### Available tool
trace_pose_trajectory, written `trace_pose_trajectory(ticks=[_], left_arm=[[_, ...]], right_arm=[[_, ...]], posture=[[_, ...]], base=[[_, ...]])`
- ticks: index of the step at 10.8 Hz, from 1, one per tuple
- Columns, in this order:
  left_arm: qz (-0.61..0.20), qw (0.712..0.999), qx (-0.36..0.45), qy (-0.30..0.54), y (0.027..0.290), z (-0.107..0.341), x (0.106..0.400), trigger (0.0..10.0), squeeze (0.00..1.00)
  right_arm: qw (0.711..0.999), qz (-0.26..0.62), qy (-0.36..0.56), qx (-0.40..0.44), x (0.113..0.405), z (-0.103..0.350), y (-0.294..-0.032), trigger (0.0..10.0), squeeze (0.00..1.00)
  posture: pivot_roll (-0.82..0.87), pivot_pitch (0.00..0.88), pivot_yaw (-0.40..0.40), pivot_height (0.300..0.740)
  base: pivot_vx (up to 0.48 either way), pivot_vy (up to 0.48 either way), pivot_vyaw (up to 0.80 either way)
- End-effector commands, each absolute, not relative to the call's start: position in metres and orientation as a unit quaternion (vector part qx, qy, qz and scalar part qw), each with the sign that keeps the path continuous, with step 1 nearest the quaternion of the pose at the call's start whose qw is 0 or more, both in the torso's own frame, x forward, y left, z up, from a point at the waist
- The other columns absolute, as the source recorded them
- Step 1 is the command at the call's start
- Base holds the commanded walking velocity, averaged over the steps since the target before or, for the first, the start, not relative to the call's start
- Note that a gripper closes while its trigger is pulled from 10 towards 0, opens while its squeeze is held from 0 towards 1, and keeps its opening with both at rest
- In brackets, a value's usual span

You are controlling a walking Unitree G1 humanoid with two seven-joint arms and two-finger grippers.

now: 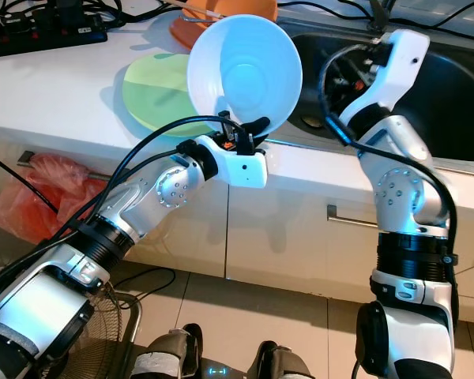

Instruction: Kitchen organization

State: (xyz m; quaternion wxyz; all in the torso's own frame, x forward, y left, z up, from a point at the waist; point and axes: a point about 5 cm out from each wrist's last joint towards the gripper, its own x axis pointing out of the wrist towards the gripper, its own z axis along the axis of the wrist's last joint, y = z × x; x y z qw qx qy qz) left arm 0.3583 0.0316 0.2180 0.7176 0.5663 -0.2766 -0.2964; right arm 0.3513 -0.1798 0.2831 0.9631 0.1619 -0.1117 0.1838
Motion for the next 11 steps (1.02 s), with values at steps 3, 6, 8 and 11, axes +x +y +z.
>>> trace_pose_trajectory(ticks=[3, 6, 8, 11], left_arm=[[-0.294, 0.709, 0.561, -0.31, 0.022, 0.232, 0.356, 10.0, 0.0], [-0.291, 0.708, 0.56, -0.316, 0.022, 0.234, 0.355, 10.0, 0.0], [-0.291, 0.708, 0.559, -0.32, 0.02, 0.235, 0.354, 10.0, 0.0], [-0.292, 0.707, 0.557, -0.323, 0.019, 0.236, 0.353, 10.0, 0.0]], right_arm=[[0.959, 0.206, -0.103, 0.162, 0.347, 0.283, -0.172, 10.0, 0.0], [0.958, 0.219, -0.086, 0.165, 0.348, 0.276, -0.165, 10.0, 0.0], [0.957, 0.226, -0.069, 0.167, 0.349, 0.267, -0.159, 10.0, 0.0], [0.956, 0.228, -0.061, 0.173, 0.35, 0.262, -0.155, 10.0, 0.0]], posture=[[0.15, 0.167, -0.046, 0.74], [0.15, 0.169, -0.046, 0.74], [0.15, 0.169, -0.047, 0.74], [0.16, 0.167, -0.049, 0.74]], base=[[0.0, 0.0, 0.0], [0.0, 0.0, 0.0], [0.0, 0.0, 0.0], [0.0, 0.0, 0.0]])
